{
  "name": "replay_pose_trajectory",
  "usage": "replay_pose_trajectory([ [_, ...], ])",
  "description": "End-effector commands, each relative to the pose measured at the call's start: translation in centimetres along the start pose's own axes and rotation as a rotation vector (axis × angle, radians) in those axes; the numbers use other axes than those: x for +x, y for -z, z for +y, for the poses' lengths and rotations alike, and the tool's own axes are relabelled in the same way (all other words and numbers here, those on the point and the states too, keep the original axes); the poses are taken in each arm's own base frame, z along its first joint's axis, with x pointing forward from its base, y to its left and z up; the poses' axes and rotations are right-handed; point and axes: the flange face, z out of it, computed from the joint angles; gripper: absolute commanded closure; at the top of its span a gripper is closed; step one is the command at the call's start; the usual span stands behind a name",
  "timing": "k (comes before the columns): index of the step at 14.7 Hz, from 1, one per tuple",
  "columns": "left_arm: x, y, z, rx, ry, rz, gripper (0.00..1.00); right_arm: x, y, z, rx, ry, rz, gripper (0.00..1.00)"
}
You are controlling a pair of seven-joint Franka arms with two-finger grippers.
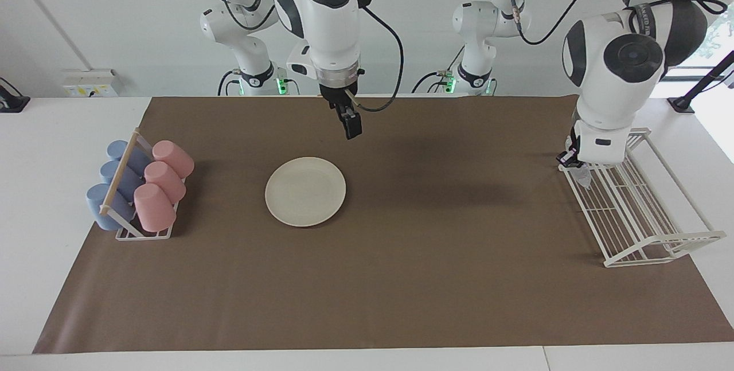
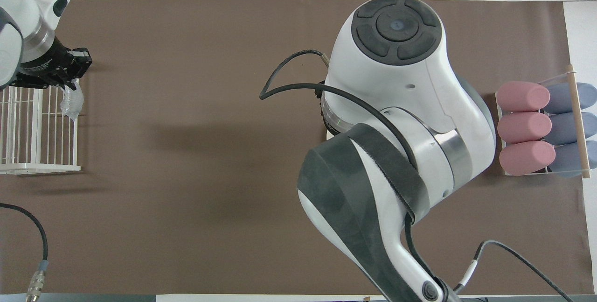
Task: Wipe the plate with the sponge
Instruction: 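Grasp the clear scrubber in the rack with the left gripper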
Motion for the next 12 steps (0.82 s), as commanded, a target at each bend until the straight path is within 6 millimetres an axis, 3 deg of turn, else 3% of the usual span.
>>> replay_pose_trajectory([
  [1,-1.4,3.2,-2.9,-0.24,0.028,-0.111,1.0,-0.2,0.0,0.6,0.008,0.008,-0.001,0.0],
  [4,-1.3,4.6,-5.1,-0.507,0.061,-0.23,1.0,-0.2,0.1,0.6,0.013,-0.033,-0.003,0.0],
  [7,-2.5,4.6,-5.5,-0.716,0.071,-0.343,1.0,-0.5,0.7,-0.3,0.094,-0.14,-0.016,0.0],
  [11,-6.2,1.6,-4.9,-0.98,0.097,-0.41,1.0,-1.4,0.3,-0.3,0.097,-0.207,-0.021,0.0],
  [12,-7.2,0.8,-4.8,-1.019,0.097,-0.425,1.0,-2.6,0.2,-0.3,0.104,-0.232,-0.026,0.0],
])
